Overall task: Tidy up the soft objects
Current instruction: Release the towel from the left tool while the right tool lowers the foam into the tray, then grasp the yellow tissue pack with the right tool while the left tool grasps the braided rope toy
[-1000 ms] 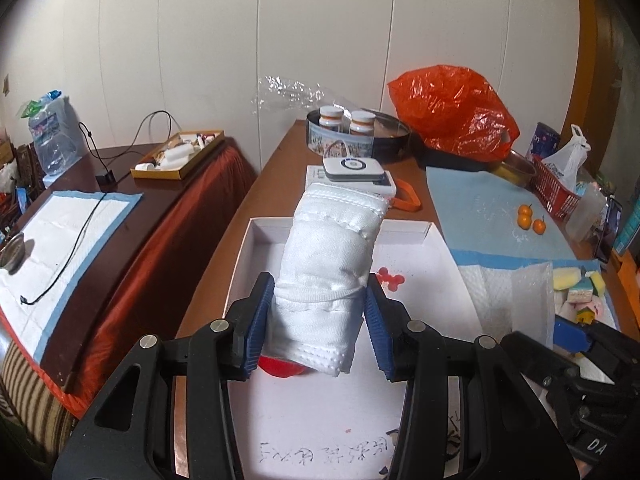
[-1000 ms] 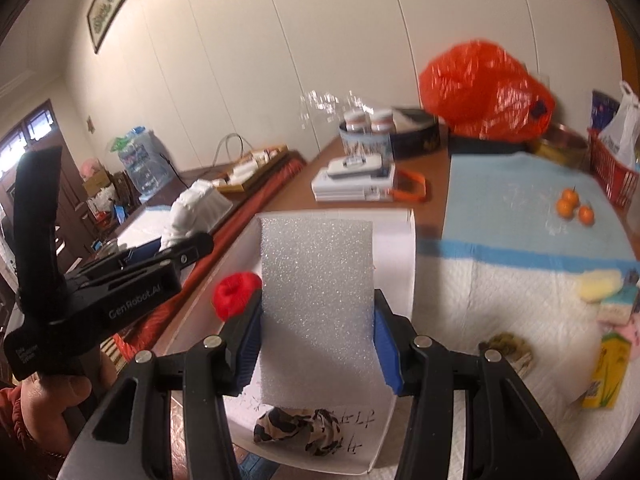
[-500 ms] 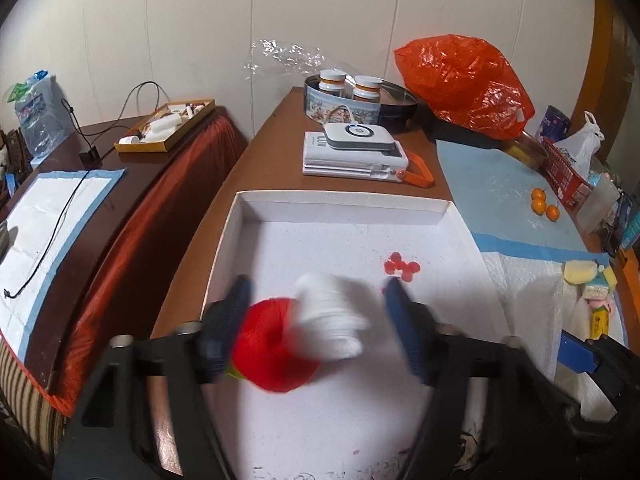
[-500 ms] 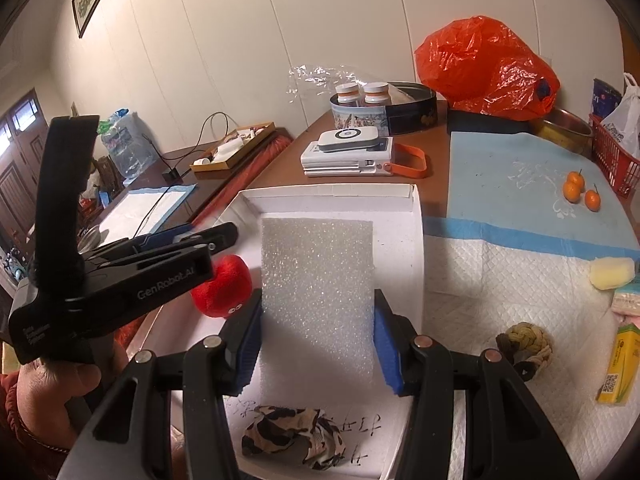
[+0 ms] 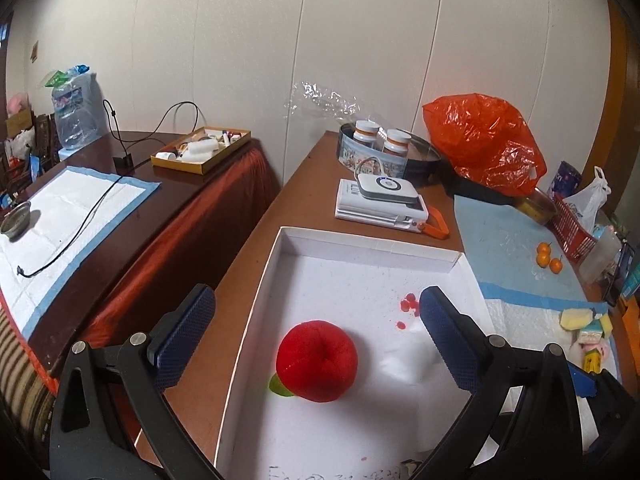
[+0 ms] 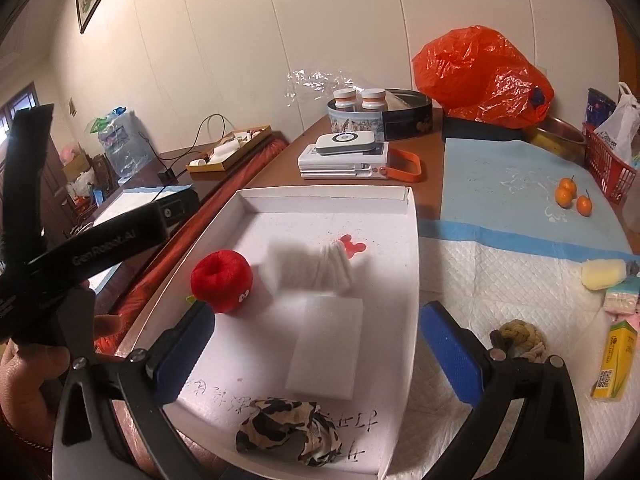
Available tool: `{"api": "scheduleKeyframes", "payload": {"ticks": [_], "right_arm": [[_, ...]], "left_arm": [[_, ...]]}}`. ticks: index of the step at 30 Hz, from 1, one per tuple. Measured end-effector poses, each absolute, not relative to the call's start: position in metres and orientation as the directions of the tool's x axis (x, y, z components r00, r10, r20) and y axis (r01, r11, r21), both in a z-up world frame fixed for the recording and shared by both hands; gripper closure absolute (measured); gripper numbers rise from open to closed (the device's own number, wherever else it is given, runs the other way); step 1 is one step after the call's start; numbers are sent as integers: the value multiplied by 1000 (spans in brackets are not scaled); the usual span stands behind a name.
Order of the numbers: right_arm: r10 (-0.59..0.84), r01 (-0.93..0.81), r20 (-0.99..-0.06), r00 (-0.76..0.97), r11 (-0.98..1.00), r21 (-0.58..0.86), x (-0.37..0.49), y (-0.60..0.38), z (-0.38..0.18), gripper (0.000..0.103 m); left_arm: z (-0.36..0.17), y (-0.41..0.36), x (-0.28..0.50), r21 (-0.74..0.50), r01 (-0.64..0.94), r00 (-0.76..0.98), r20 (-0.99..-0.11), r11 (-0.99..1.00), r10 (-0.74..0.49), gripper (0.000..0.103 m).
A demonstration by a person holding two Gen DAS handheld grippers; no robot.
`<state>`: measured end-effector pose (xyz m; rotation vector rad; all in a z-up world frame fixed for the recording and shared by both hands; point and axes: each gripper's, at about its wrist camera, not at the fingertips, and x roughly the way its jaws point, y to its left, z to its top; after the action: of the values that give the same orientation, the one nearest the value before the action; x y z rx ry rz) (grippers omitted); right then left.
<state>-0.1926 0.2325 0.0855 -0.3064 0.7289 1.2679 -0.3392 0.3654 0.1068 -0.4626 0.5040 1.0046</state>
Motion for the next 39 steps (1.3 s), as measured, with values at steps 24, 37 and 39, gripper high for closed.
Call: {"api": "scheduleKeyframes", "payload": {"ticks": [24, 37, 39], "right_arm": [[759, -834, -595, 263, 490, 256, -127, 149, 86, 0], [690, -701, -650, 317, 633, 330, -25, 66, 57, 0], [670, -694, -682, 292, 640, 331, -13, 63, 47, 0]], "left_arm": [[112, 284, -274, -166, -770, 577, -595, 617, 560, 0], [78, 209, -156, -101, -634, 591, -702, 766, 397, 0], [70, 204, -143, -66, -633, 564, -722, 772, 401, 0]]}}
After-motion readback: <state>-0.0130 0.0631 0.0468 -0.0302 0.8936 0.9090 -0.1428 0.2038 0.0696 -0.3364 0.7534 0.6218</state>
